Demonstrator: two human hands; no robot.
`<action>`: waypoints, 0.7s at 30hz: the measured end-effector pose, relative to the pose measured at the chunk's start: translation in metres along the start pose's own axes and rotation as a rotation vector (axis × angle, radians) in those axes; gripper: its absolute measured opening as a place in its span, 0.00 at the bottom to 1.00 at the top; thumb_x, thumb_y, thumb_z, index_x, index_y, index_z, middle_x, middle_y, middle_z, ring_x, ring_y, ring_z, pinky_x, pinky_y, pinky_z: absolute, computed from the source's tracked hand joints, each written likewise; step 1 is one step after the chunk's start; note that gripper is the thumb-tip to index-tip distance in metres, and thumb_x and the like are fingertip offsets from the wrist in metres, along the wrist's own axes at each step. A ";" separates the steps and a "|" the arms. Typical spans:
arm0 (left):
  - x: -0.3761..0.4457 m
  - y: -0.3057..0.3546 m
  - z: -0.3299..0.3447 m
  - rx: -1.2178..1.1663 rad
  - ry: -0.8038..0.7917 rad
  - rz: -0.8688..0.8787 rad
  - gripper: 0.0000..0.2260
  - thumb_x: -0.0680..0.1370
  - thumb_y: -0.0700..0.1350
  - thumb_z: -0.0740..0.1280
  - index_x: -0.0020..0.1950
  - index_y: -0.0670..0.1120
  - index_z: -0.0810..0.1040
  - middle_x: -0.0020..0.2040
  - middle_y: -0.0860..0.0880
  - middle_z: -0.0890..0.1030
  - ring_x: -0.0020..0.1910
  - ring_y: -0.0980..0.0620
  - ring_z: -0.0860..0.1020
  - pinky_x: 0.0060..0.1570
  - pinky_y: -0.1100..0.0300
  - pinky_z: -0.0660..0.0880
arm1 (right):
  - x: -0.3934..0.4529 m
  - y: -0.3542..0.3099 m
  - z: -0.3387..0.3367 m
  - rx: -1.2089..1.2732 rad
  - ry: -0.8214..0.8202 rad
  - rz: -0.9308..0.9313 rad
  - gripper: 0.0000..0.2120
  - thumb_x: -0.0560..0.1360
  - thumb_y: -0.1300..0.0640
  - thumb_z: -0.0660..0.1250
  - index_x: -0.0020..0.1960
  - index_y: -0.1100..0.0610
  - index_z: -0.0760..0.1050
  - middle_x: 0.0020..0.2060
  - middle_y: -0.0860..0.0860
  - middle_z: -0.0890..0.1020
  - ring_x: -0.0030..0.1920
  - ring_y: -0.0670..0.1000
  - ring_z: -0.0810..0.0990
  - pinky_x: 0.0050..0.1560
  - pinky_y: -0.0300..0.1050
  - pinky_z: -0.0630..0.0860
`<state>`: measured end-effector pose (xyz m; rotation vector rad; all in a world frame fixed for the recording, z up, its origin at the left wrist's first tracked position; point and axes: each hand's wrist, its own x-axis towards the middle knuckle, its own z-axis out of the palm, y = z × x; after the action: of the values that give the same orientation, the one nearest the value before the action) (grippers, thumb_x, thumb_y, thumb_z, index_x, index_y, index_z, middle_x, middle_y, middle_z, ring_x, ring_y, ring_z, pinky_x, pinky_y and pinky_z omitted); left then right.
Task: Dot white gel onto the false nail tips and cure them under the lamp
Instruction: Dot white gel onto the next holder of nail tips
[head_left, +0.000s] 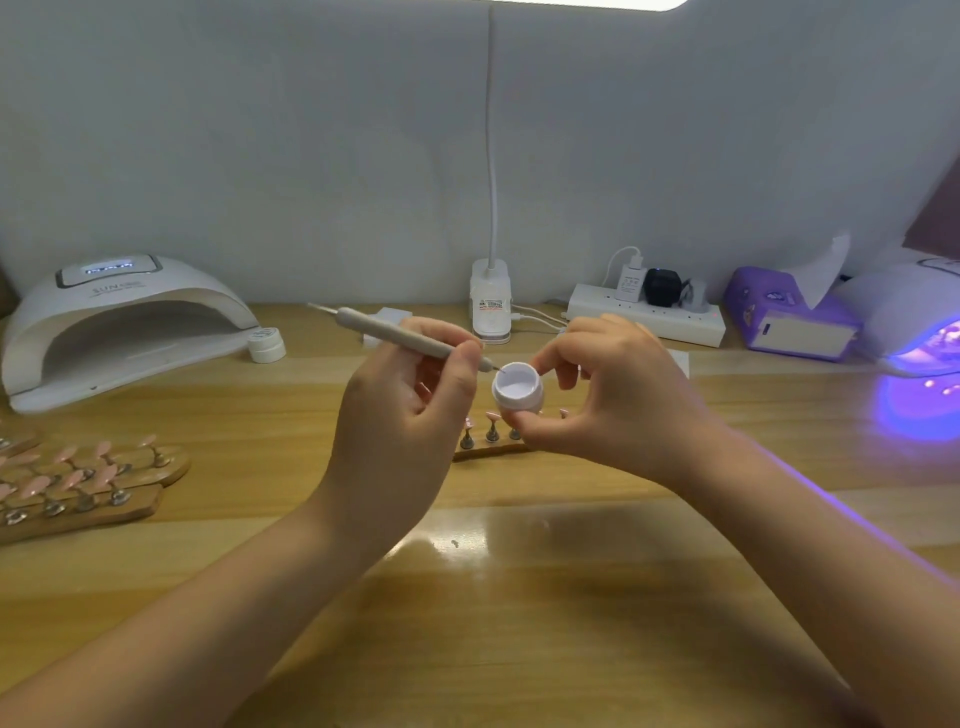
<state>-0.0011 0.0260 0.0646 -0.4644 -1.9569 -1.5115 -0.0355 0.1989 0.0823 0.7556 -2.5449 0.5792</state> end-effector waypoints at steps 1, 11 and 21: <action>0.000 0.001 0.000 0.030 -0.010 0.009 0.04 0.79 0.43 0.65 0.45 0.49 0.76 0.33 0.55 0.77 0.31 0.58 0.75 0.30 0.72 0.69 | 0.000 -0.003 -0.001 -0.005 -0.001 -0.009 0.21 0.65 0.37 0.69 0.46 0.52 0.81 0.35 0.46 0.76 0.39 0.48 0.71 0.39 0.43 0.65; 0.002 0.005 -0.002 0.131 -0.049 -0.009 0.04 0.79 0.42 0.65 0.45 0.46 0.77 0.31 0.57 0.76 0.29 0.59 0.74 0.28 0.73 0.67 | -0.001 -0.012 -0.005 -0.045 -0.042 -0.048 0.24 0.63 0.35 0.64 0.45 0.53 0.82 0.34 0.44 0.75 0.37 0.46 0.68 0.37 0.38 0.61; 0.002 0.005 -0.002 0.194 -0.079 -0.018 0.06 0.79 0.42 0.65 0.43 0.50 0.75 0.32 0.61 0.76 0.30 0.61 0.74 0.28 0.73 0.67 | -0.001 -0.017 -0.006 -0.101 -0.043 -0.076 0.25 0.64 0.34 0.62 0.46 0.52 0.82 0.35 0.43 0.74 0.39 0.47 0.69 0.40 0.43 0.64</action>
<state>0.0009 0.0248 0.0699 -0.4293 -2.1482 -1.3151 -0.0231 0.1896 0.0916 0.8325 -2.5498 0.4103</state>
